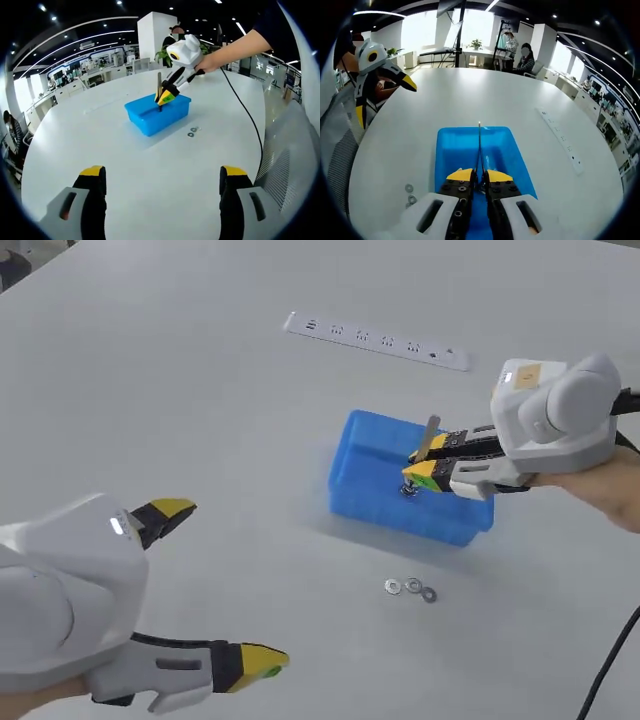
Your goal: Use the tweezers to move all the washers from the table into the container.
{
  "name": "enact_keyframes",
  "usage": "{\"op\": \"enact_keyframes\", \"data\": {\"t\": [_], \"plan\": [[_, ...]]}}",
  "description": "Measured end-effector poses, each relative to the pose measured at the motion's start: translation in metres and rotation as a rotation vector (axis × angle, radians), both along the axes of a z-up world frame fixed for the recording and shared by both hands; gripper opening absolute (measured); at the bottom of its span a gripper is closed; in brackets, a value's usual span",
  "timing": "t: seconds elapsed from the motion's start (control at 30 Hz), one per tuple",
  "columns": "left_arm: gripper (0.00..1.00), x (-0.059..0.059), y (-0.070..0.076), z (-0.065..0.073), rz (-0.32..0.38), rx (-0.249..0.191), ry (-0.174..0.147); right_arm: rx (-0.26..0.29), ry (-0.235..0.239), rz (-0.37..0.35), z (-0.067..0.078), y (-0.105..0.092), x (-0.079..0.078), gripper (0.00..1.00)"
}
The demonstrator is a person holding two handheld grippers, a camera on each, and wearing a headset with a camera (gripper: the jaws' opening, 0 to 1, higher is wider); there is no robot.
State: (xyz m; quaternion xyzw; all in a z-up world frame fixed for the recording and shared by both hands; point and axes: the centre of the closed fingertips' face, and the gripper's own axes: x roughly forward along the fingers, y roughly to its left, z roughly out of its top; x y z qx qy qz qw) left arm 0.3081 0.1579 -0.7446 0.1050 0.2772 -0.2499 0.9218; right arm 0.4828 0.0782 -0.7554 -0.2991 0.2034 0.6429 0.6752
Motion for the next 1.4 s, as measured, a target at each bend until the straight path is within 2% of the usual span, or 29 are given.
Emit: {"op": "enact_keyframes", "data": {"t": [0.17,0.43,0.5,0.63,0.87,1.03,1.13,1.23,1.3,1.33,1.4], "plan": [[0.99,0.001,-0.003,-0.001,-0.010,0.011,0.001,0.002,0.008,-0.008,-0.003,0.000,0.001,0.09],[0.99,-0.001,-0.005,0.001,-0.011,0.005,0.001,0.001,0.016,-0.016,-0.006,0.000,0.000,0.09],[0.99,-0.002,-0.005,0.002,-0.011,-0.010,-0.004,-0.003,0.020,-0.016,-0.007,-0.001,-0.001,0.10],[0.99,-0.003,-0.003,0.004,0.003,-0.021,-0.001,0.006,0.017,-0.026,-0.005,-0.001,0.000,0.10],[0.99,0.001,-0.002,0.008,0.000,-0.007,-0.006,0.015,0.015,-0.027,-0.001,-0.001,0.001,0.09],[0.99,0.025,-0.004,0.016,-0.014,-0.001,-0.032,0.020,0.012,-0.009,0.005,0.002,-0.005,0.09],[0.99,0.046,-0.009,0.025,-0.043,-0.002,-0.056,0.023,0.015,-0.003,0.007,0.003,-0.007,0.09],[0.96,0.069,-0.021,0.042,-0.106,-0.007,-0.104,0.020,0.008,0.003,0.008,0.003,-0.006,0.09],[0.86,0.082,-0.033,0.055,-0.173,-0.029,-0.133,0.020,0.007,0.007,0.009,0.003,-0.007,0.09],[0.81,0.090,-0.039,0.062,-0.210,-0.024,-0.151,0.020,0.007,0.009,0.009,0.003,-0.007,0.09],[0.78,0.103,-0.044,0.071,-0.230,-0.006,-0.187,0.016,0.001,0.014,0.010,0.003,-0.008,0.09]]}}
